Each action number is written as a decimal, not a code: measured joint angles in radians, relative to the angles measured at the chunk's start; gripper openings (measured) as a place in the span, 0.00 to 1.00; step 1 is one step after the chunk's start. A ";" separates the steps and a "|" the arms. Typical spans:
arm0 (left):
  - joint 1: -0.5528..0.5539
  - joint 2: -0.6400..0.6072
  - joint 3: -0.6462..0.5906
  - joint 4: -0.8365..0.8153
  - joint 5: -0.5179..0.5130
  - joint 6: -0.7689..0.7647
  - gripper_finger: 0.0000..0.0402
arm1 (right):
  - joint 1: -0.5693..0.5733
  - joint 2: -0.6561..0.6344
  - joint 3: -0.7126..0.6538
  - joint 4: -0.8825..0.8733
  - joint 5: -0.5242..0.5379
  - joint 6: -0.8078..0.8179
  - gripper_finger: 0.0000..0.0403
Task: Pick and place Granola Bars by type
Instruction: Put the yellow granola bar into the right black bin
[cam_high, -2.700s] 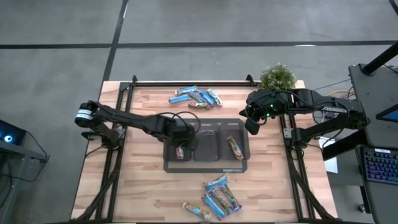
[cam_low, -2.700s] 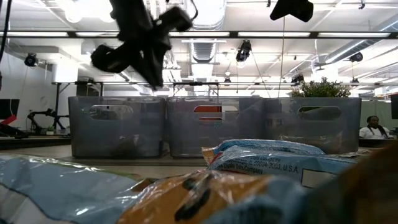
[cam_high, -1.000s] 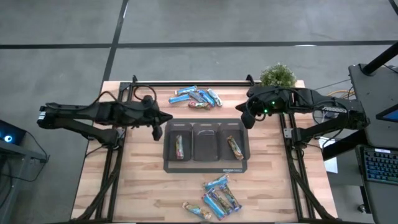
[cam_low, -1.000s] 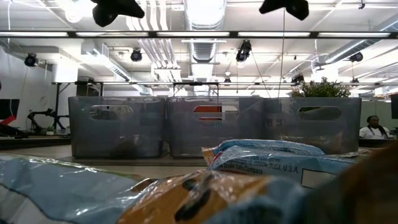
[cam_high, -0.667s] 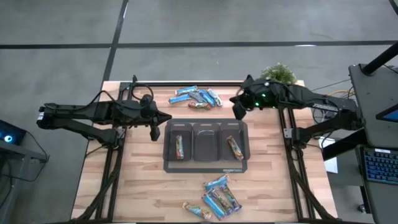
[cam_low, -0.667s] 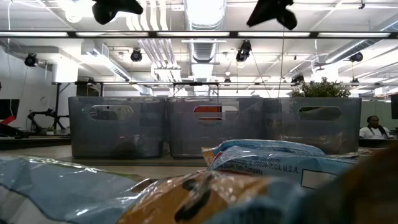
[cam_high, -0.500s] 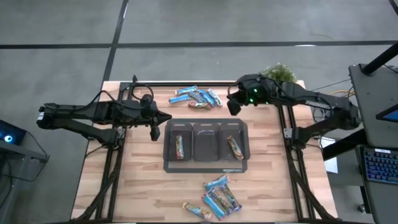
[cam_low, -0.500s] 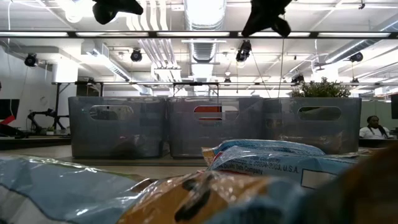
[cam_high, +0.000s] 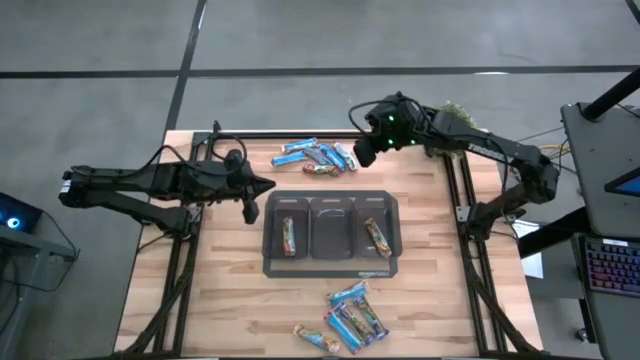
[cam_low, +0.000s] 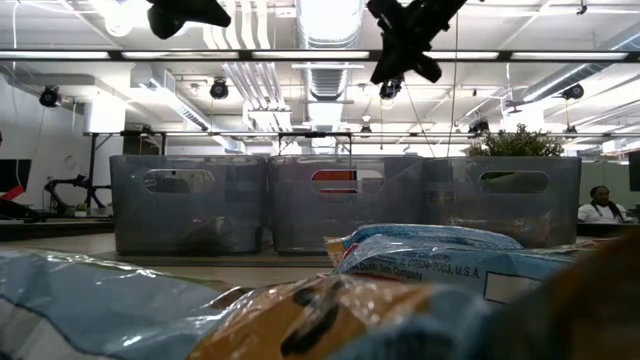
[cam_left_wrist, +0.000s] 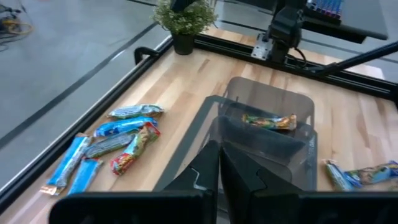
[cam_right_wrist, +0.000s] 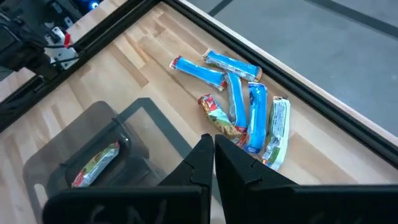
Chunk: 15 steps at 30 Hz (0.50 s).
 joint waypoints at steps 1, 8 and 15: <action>0.000 0.000 0.000 0.000 -0.011 -0.001 0.00 | -0.009 0.011 0.006 0.000 -0.011 -0.006 0.02; 0.001 0.003 0.000 0.000 -0.035 -0.002 0.00 | -0.067 0.094 0.068 -0.001 -0.043 -0.029 0.02; 0.004 0.003 0.000 -0.001 -0.036 -0.003 0.00 | -0.104 0.185 0.125 -0.001 -0.043 -0.057 0.02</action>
